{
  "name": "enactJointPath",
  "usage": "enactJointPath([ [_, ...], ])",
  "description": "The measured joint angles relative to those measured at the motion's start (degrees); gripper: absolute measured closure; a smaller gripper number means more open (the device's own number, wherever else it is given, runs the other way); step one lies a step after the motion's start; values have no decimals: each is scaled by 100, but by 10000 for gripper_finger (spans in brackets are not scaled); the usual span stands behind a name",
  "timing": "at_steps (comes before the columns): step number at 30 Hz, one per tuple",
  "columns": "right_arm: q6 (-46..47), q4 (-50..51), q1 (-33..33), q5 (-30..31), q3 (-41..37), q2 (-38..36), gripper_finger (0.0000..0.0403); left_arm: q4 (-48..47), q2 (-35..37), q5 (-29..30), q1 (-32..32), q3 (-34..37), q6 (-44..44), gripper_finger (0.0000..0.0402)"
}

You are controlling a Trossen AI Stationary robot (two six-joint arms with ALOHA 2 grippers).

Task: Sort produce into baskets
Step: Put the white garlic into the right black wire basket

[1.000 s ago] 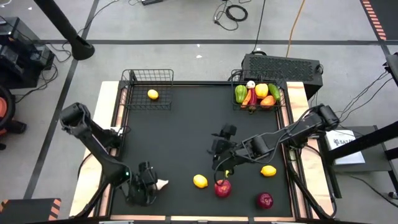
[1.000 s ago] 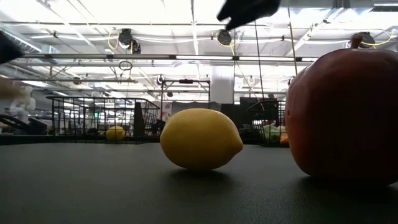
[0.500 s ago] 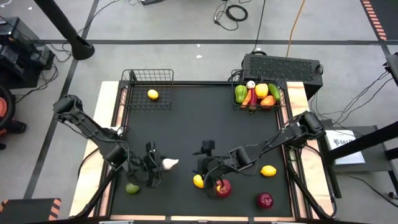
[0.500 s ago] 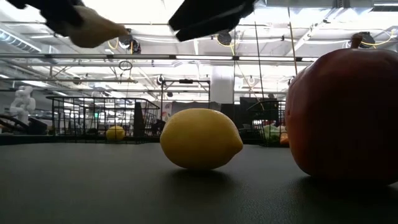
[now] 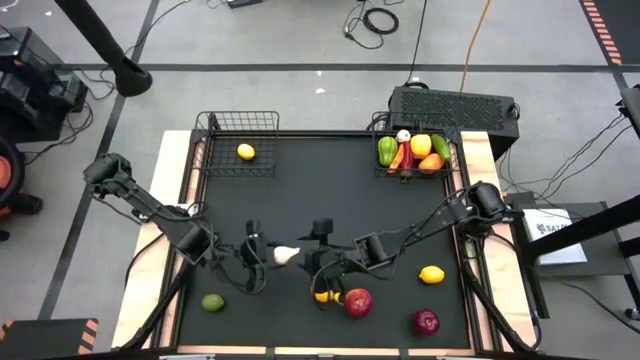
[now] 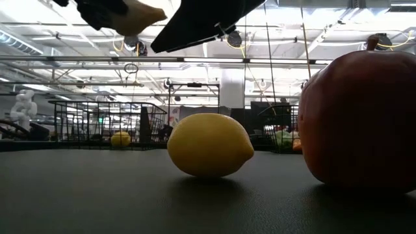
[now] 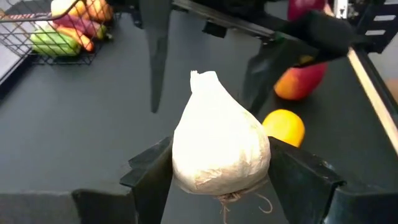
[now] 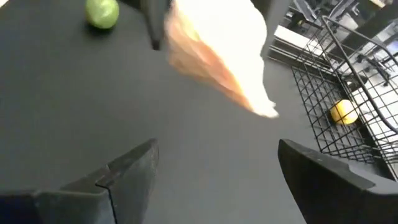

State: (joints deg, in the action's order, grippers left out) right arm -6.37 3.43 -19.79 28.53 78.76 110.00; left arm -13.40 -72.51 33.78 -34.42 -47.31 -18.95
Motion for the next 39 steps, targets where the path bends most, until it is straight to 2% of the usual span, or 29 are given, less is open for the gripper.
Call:
enactJointPath([
  [5, -145, -31, -2, 274, 4, 0, 85, 244, -84, -312, 124, 0, -14, 153],
  [10, -331, -36, -36, 291, 4, 0, 98, 362, -305, -632, 223, 0, -19, 152],
  [22, -526, -66, -98, 271, 4, 0, 194, 349, -413, -858, 411, 0, -174, 152],
  [39, -614, -62, -103, 259, 4, 0, 291, 338, -413, -1003, 444, 0, -178, 152],
])
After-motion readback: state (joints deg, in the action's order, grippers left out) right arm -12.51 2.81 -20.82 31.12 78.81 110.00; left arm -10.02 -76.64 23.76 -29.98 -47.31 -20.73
